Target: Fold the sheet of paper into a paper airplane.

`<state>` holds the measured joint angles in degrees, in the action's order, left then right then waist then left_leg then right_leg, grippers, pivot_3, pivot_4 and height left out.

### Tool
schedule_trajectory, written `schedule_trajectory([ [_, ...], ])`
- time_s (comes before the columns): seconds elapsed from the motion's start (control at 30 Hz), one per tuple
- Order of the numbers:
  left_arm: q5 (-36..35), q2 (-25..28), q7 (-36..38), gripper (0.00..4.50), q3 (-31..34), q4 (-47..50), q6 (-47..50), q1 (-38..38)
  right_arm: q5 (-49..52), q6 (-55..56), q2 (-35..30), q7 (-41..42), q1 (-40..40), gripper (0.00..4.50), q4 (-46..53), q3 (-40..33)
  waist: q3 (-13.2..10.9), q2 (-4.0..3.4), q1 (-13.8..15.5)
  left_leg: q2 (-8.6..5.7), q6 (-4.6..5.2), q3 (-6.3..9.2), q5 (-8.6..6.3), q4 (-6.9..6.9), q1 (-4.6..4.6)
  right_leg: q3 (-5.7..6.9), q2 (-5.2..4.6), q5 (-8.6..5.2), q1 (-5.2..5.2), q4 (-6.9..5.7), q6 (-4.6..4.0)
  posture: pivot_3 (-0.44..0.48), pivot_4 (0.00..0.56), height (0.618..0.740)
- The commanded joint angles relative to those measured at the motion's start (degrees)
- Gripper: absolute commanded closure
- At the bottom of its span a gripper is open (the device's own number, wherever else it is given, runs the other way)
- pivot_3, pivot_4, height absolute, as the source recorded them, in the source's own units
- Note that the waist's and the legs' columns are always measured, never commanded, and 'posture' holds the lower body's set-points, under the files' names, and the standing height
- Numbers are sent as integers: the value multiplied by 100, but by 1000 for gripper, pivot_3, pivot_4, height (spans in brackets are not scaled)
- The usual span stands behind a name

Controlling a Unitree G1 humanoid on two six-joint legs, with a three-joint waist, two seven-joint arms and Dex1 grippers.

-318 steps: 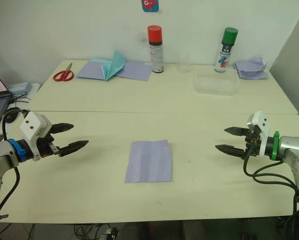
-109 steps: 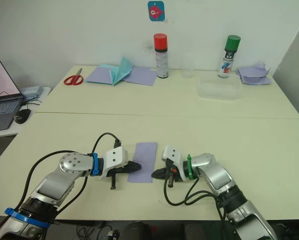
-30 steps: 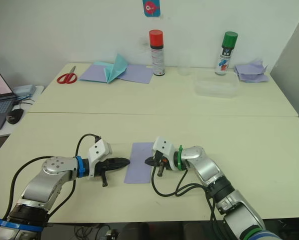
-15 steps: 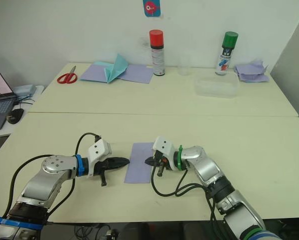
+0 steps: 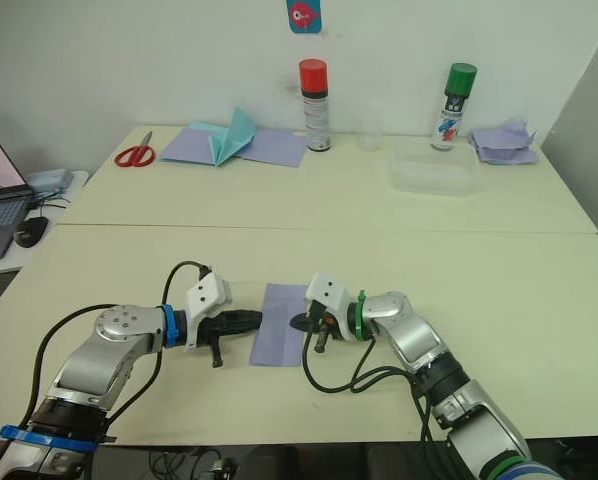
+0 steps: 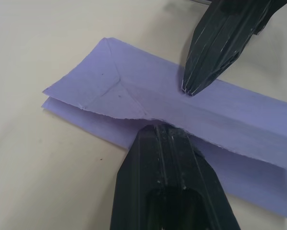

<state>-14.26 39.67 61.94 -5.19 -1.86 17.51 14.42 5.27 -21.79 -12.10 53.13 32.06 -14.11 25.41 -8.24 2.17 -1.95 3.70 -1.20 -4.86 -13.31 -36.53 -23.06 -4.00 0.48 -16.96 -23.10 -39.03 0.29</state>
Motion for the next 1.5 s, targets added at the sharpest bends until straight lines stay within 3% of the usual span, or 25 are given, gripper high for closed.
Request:
schedule_trajectory([
  [0.03,-172,-16,6,4500,142,264,51,158,-106,-20,-14,-157,-76,4481,-88,-79,0,0,0,0,0,0,0,0,0,0,0,0,0,0,0,0,150,740],
  [0.1,-178,-23,-20,4500,126,258,59,184,-59,50,11,-186,-76,4481,-57,-144,-1,1,0,0,0,1,0,0,-1,0,0,0,0,0,1,0,150,740],
  [0.3,-51,-98,-99,4500,14,167,-86,172,812,-1066,-217,-33,-50,4481,1301,-871,-8,-2,11,-1,-1,8,0,-11,-45,5,0,16,-32,0,-23,0,150,740],
  [0.4,-21,-140,-122,4500,-17,143,-98,180,1048,-1554,-475,25,-74,3922,1743,-1016,-8,-1,13,-1,-3,17,-1,-21,-74,11,0,19,-49,0,-21,0,150,740],
  [0.73,-182,-247,-55,4500,-71,359,33,324,1264,-2218,-831,-246,-192,313,1974,-1258,-10,1,12,-3,-4,18,-3,-25,-76,13,5,18,-49,1,-20,0,150,740],
  [1.2,-214,-458,-6,4500,-330,601,238,512,3099,-5241,-172,-1332,83,313,2427,-2757,-11,2,7,-2,-4,22,-3,-30,-81,10,22,21,-49,0,-16,0,150,740],
  [1.5,-153,-554,-22,4500,-420,585,187,504,3376,-6361,570,-2266,357,313,2128,-3392,-11,1,8,-4,-4,21,-3,-30,-82,10,23,21,-49,1,-16,0,150,740],
])
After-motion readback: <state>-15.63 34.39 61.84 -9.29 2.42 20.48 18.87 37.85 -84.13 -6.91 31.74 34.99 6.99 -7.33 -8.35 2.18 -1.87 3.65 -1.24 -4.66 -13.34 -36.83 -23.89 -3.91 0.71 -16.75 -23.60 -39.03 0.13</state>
